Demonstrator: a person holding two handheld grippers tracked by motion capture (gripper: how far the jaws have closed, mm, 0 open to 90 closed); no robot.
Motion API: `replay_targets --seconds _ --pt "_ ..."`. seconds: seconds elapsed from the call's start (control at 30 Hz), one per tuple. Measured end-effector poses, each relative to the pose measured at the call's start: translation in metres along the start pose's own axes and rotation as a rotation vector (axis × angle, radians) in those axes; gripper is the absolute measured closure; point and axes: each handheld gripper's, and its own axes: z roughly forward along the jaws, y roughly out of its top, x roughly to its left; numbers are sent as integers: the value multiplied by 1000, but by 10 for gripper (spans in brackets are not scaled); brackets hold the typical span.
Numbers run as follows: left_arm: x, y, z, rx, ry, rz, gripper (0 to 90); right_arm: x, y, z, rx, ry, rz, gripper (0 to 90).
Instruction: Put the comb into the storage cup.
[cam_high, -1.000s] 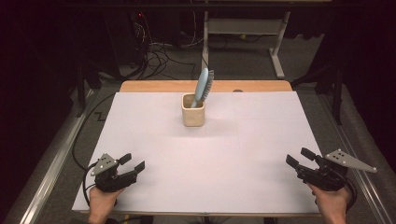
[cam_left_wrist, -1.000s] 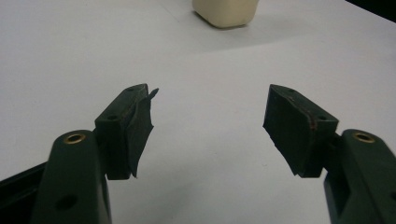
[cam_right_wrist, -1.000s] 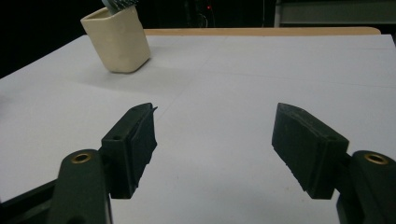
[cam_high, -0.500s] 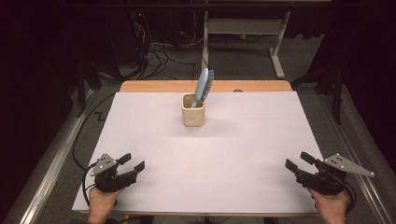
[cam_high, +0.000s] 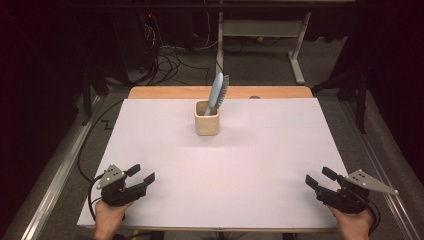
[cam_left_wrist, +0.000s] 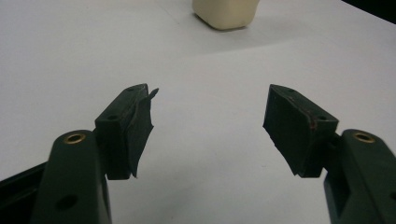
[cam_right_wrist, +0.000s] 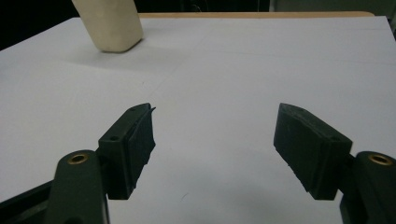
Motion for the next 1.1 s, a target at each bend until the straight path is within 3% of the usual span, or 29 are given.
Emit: replay_targets --seconds 1.1 --pt "0 0 -4 -12 5 -3 330 -4 -30 -9 -18 -40 27 270"
